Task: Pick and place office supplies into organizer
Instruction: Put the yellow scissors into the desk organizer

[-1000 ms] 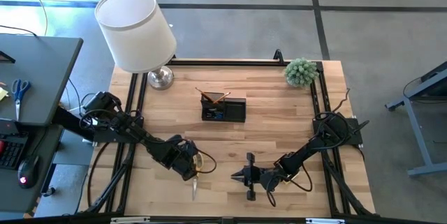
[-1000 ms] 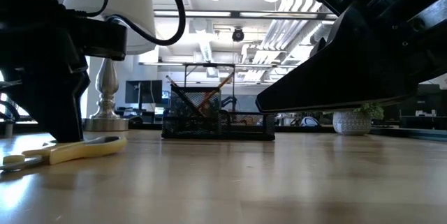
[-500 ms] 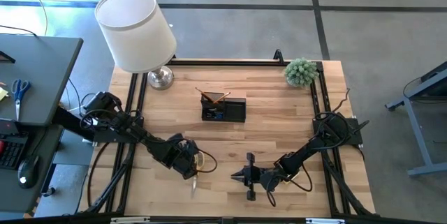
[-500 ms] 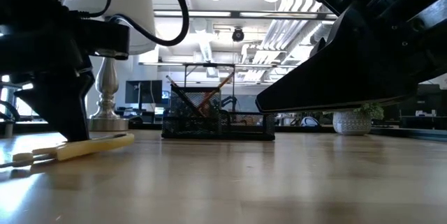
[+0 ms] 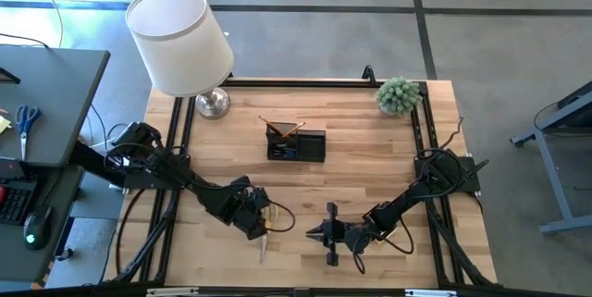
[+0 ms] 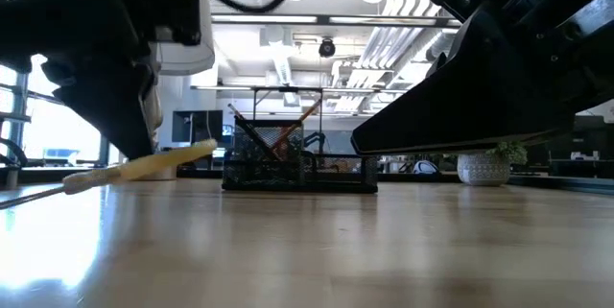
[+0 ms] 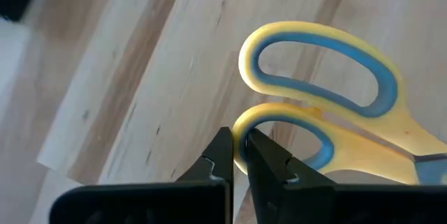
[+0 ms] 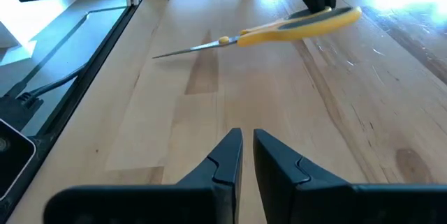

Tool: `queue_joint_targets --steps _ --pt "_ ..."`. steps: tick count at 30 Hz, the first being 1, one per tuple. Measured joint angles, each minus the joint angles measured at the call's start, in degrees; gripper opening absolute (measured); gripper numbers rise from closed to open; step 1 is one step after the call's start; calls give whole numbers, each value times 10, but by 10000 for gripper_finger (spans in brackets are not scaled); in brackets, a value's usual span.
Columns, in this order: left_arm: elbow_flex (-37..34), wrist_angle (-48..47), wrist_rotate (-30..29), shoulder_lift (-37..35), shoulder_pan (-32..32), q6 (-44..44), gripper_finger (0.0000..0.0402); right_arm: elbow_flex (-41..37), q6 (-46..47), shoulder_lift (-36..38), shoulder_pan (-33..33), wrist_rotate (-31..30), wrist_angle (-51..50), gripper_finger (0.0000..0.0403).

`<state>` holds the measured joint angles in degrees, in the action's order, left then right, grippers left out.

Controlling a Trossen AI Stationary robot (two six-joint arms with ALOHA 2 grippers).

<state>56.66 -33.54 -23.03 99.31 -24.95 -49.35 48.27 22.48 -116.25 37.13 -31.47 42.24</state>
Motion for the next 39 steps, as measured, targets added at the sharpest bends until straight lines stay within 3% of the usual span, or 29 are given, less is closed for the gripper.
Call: queue_joint_targets --steps 15,26,33,39 --pt "126 -116 -139 -1 -60 13 2 0 -4 0 0 48 120 47" --pt "184 -181 -366 -2 -134 16 2 19 11 0 -12 61 193 94" --pt "184 -191 -444 -2 -157 16 1 104 -20 -15 -46 118 145 142" --pt "184 -191 -449 -2 -156 16 1 191 -30 -23 -64 120 -28 177"
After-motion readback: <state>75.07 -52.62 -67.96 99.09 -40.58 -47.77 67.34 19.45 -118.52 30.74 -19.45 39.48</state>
